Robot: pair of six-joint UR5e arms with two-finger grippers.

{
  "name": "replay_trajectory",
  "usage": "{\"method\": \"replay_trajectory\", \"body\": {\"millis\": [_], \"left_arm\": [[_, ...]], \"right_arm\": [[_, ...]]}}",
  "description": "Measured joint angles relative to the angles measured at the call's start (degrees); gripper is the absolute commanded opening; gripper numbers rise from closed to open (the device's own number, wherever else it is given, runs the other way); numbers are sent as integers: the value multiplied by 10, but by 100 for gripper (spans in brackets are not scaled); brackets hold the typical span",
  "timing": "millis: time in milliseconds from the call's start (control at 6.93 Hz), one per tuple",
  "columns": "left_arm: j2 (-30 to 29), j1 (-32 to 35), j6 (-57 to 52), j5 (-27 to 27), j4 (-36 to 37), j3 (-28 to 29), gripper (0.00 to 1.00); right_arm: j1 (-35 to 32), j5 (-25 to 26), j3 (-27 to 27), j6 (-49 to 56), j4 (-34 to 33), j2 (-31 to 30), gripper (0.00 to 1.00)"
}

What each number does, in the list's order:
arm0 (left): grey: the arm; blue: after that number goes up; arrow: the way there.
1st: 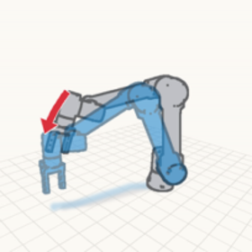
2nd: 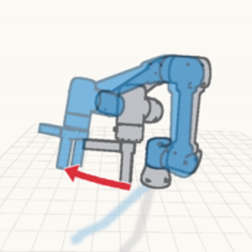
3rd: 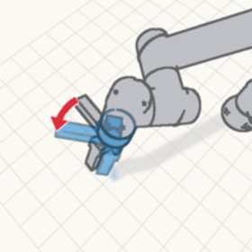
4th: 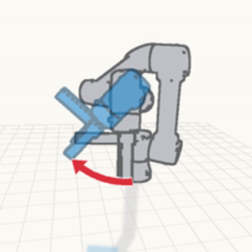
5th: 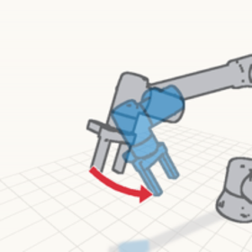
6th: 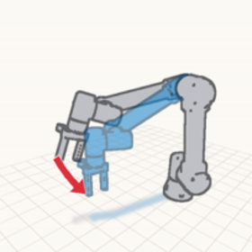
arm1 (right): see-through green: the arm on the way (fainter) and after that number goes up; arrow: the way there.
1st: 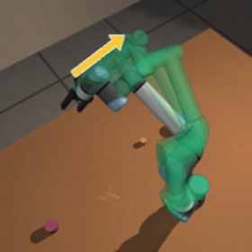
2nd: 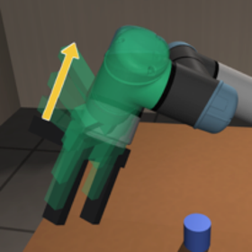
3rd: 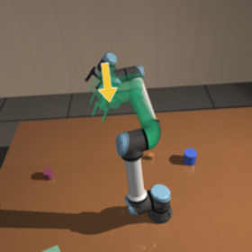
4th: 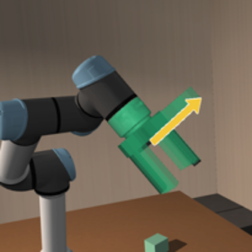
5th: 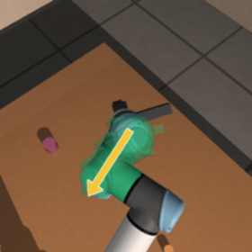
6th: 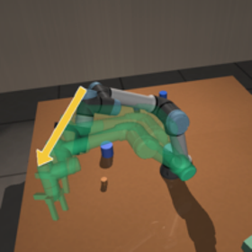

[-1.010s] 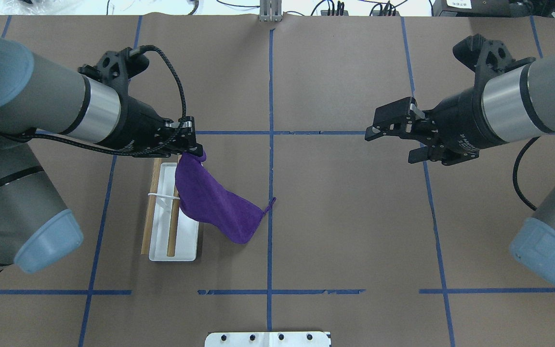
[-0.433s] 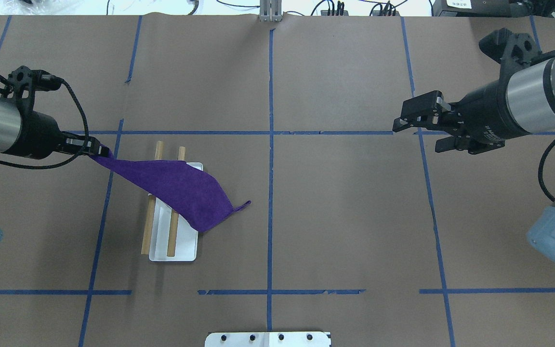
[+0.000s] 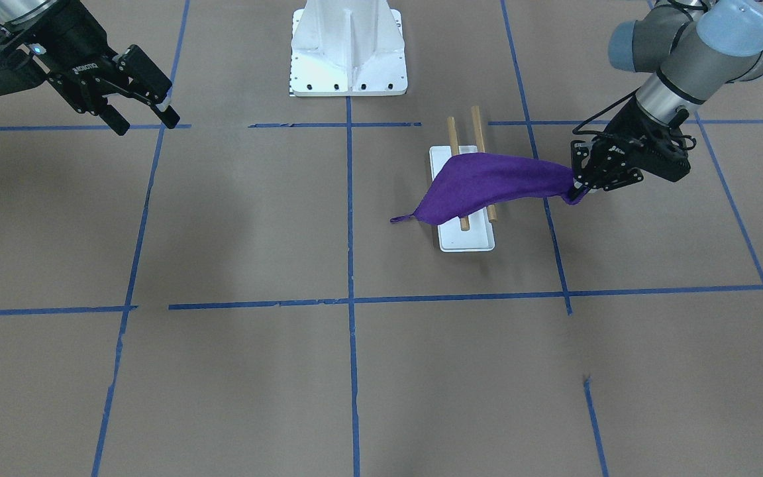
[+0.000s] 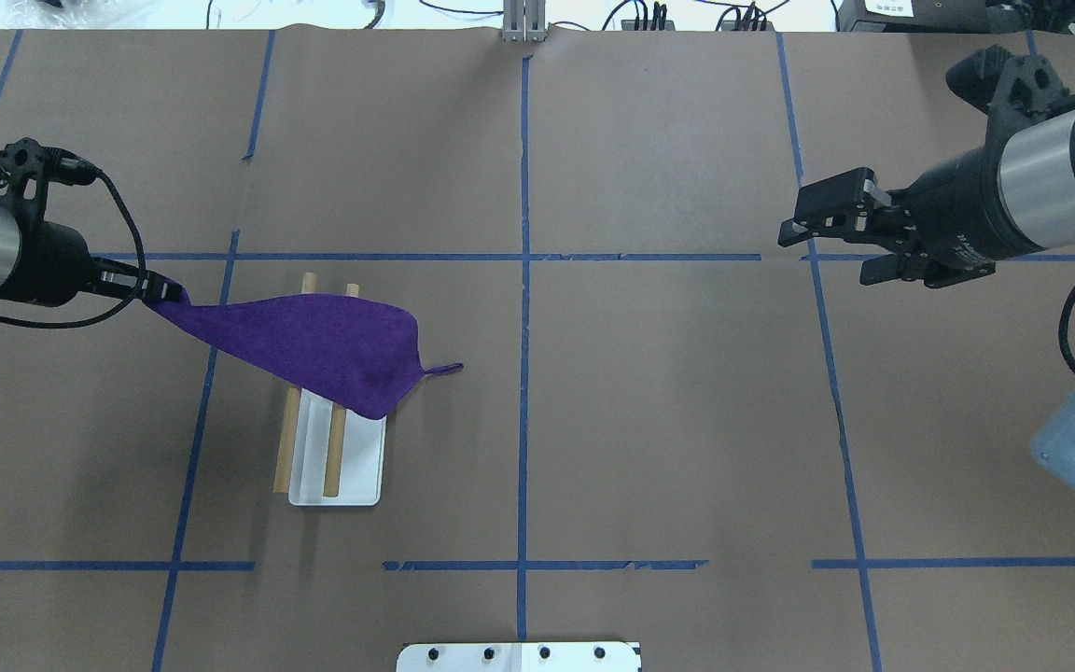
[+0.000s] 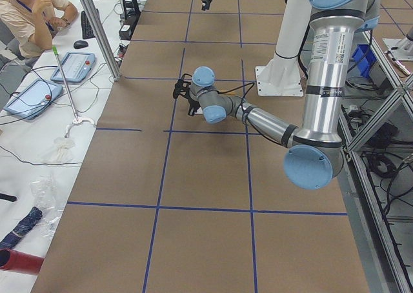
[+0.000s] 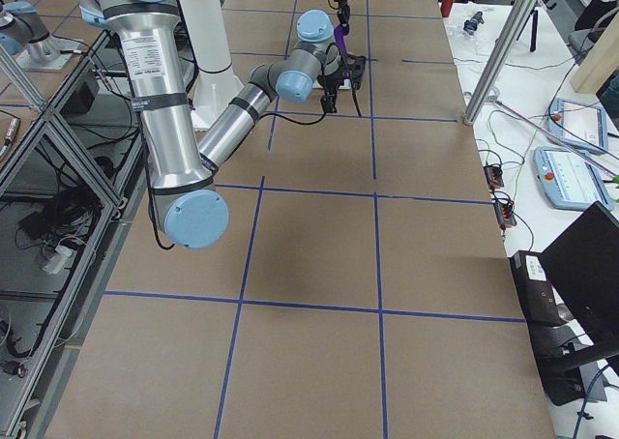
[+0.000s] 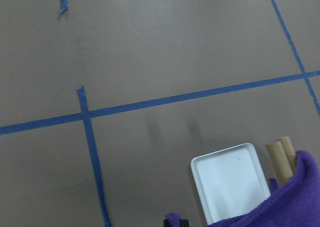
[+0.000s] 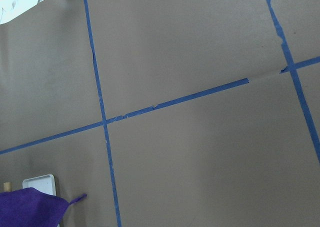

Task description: Hang towel on rack

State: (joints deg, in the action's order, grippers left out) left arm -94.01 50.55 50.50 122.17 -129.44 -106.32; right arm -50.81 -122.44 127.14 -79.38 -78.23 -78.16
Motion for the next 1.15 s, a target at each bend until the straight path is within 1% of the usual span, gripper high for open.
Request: {"method": "replay_trajectory", "body": {"millis": [288,433,577,721,865,1154], "left_arm": [[1,0,-2,-2,-2,9,100],[3,4,-7,-2,-4,11,100],[5,15,-26,-1,-7,15,100],[13,36,-68,-2,-8,23,100],[29,66,-125,-1,-8,32,100],[59,141,-240,9,3,48,100]], "right_arm": [[-4,0,0,6,0,-6,100],[-12,-3,0,29,0,-21,100],[-27,-7,-1,81,-1,-48,100],[-50,-13,-7,146,-3,-76,100],[-86,-33,-25,220,-4,-100,100],[-192,-101,-109,413,-6,-129,100]]}}
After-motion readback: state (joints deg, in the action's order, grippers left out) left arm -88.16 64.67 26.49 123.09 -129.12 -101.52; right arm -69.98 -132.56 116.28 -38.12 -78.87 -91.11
